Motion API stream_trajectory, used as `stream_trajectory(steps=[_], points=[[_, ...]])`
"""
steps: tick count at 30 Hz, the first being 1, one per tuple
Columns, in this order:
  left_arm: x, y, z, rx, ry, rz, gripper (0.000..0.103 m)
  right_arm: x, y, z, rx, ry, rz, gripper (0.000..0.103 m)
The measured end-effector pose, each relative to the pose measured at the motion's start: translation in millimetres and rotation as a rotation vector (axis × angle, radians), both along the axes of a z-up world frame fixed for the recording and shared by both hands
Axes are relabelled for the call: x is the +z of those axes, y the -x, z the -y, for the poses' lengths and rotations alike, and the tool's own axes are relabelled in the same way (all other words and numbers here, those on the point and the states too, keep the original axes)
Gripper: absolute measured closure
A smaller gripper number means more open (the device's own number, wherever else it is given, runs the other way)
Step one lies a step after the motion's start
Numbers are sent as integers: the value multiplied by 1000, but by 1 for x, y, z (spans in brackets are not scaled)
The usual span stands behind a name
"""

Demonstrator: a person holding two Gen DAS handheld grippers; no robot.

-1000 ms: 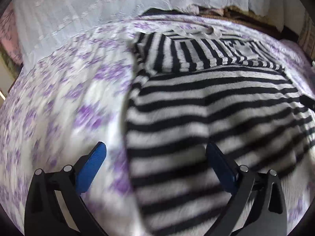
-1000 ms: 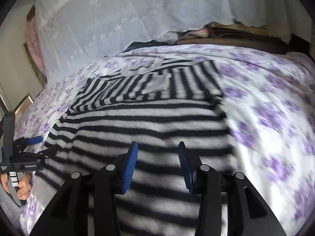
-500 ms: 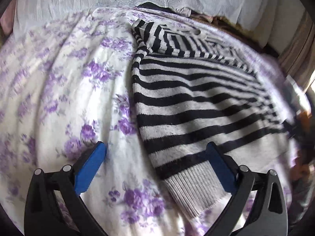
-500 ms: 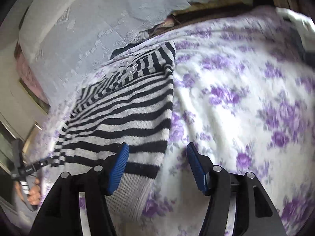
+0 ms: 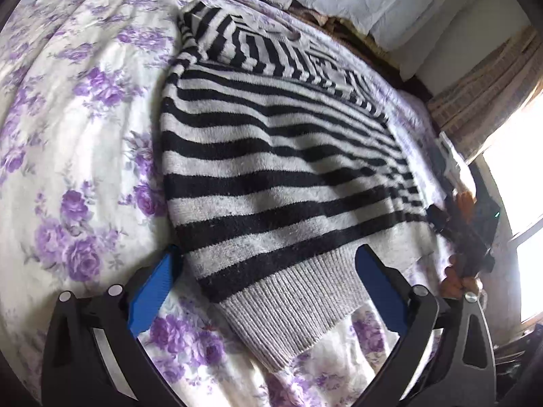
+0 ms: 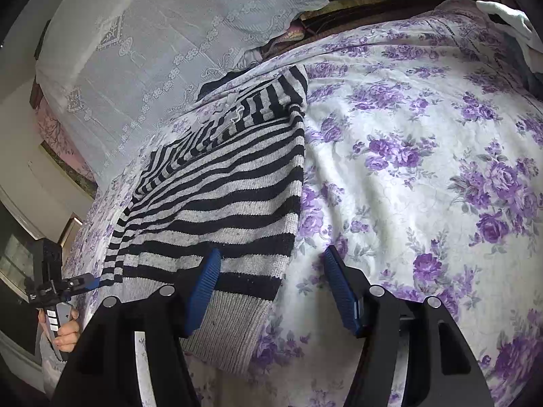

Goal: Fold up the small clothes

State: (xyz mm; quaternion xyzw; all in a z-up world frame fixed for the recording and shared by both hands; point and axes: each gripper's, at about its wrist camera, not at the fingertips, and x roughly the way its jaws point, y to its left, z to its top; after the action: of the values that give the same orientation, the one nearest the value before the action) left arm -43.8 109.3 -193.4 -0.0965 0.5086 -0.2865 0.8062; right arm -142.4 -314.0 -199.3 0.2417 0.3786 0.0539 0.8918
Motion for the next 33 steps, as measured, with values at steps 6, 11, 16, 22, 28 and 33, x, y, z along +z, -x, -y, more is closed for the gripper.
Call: stream_trajectory(steps=[6,11,16,22,28,33], points=[[5,11,3,-18,12,32,6,0,0,-1,6,-6,2,43],[-4,-3,7,-9,-14,-4,9,-3,-9,-9,40,16,-27,43],[-4,-10,20,-4,-79,25,11,-5,-27,-12,75,0,-38,51],[-2,-7,15,32,-100,53,41,-8,-20,-27,157,-28,-42,65],[-1,-6,3,80,-112,67,80,-8,-18,-23,144,-64,-29,87],[-4,-4,-4,27,-47,14,77,-7,-14,-21,134,-56,-23,88]])
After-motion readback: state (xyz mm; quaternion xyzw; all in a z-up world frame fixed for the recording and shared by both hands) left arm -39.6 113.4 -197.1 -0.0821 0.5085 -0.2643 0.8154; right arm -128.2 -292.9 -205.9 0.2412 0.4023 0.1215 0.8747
